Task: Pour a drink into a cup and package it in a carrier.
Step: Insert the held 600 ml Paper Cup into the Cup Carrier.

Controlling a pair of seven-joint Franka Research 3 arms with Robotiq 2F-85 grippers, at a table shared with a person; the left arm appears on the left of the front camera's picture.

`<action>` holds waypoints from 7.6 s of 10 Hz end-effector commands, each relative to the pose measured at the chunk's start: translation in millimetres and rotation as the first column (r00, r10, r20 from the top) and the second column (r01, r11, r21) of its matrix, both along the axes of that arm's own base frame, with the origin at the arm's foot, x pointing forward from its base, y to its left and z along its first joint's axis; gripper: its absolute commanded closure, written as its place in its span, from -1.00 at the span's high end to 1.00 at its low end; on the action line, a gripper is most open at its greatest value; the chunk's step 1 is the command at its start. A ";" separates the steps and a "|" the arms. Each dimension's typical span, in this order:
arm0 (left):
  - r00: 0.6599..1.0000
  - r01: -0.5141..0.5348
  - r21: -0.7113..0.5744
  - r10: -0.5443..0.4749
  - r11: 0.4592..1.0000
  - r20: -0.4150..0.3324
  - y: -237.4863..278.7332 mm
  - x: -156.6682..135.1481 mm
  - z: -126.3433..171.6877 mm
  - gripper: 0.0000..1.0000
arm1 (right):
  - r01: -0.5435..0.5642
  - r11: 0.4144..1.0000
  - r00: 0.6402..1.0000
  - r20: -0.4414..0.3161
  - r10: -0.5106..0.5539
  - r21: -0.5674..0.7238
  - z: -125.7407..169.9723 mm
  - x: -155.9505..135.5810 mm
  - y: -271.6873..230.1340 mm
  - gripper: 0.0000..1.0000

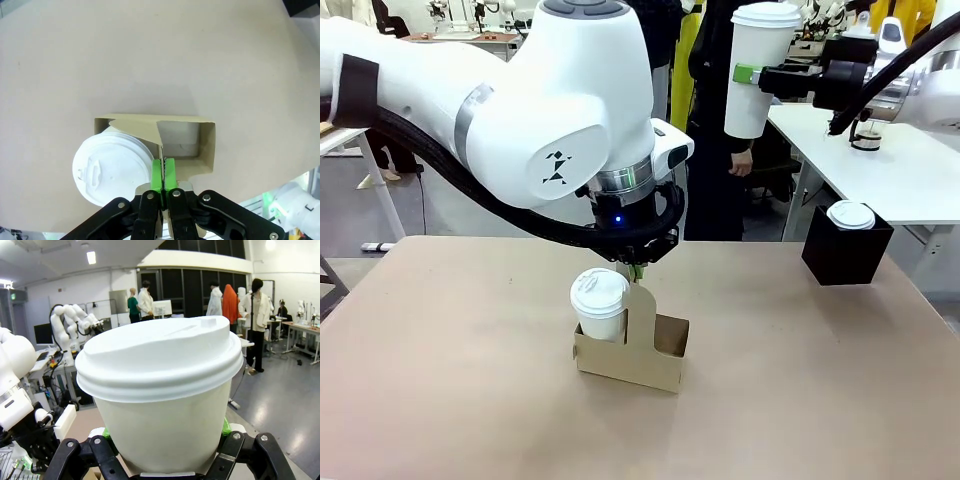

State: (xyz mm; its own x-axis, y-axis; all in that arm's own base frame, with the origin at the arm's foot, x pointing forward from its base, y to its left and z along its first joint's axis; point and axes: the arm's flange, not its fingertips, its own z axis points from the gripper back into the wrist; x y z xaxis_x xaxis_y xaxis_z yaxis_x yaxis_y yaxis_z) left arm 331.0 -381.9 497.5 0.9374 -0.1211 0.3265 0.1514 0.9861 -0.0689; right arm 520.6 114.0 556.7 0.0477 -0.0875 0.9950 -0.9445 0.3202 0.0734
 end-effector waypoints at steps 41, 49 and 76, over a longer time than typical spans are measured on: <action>0.711 0.675 0.063 -0.671 0.735 0.212 313.4 21.4 -1.5 1.00 | -0.685 0.727 0.728 0.032 0.685 0.050 -278.9 -116.7 136.3 0.60; 0.711 0.675 0.063 -0.671 0.735 0.212 313.4 21.4 -1.5 1.00 | -0.688 0.726 0.726 -0.026 0.687 0.005 -320.8 -112.3 133.7 0.60; 0.711 0.675 0.063 -0.671 0.735 0.212 313.4 21.4 -1.5 1.00 | -0.121 0.919 0.846 -0.523 -0.103 -0.376 -225.7 -130.3 -118.6 1.00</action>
State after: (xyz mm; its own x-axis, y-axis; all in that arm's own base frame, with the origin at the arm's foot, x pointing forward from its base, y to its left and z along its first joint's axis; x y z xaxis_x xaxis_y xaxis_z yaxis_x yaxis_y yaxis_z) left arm 353.2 -68.1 495.2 0.5102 -0.6962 0.5050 0.7926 0.6085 0.0381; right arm 389.4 -7.5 332.1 0.5711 0.3018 0.7634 -0.7976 0.4238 0.4292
